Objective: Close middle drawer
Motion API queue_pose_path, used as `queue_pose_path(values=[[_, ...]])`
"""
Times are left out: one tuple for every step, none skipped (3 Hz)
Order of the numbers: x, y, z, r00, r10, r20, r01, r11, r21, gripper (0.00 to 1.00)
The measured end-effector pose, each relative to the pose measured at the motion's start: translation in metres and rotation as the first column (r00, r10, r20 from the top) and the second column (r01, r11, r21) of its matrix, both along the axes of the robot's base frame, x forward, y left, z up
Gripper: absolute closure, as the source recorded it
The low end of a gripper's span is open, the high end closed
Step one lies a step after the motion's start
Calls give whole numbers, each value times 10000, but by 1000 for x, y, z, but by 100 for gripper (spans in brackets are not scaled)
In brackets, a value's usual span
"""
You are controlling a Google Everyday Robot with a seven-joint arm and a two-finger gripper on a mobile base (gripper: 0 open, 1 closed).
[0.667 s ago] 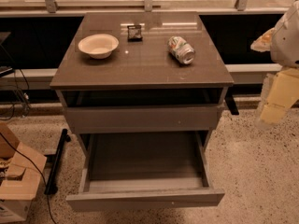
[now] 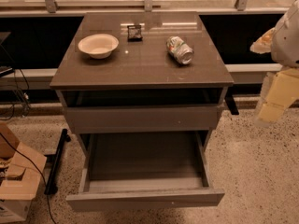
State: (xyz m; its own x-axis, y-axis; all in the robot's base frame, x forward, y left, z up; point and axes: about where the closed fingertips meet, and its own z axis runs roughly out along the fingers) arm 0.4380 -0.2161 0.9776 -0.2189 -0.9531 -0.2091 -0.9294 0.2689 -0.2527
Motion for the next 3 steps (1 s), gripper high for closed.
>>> queue_pose_path(values=[[-7,2,-11,9996,296,-31,-295,9994,187,35],[-15,3,-39,9976,673,-128,-662,9948,770,58],[-17,5,-79,9938,1063,-337,-1017,9879,1175,81]])
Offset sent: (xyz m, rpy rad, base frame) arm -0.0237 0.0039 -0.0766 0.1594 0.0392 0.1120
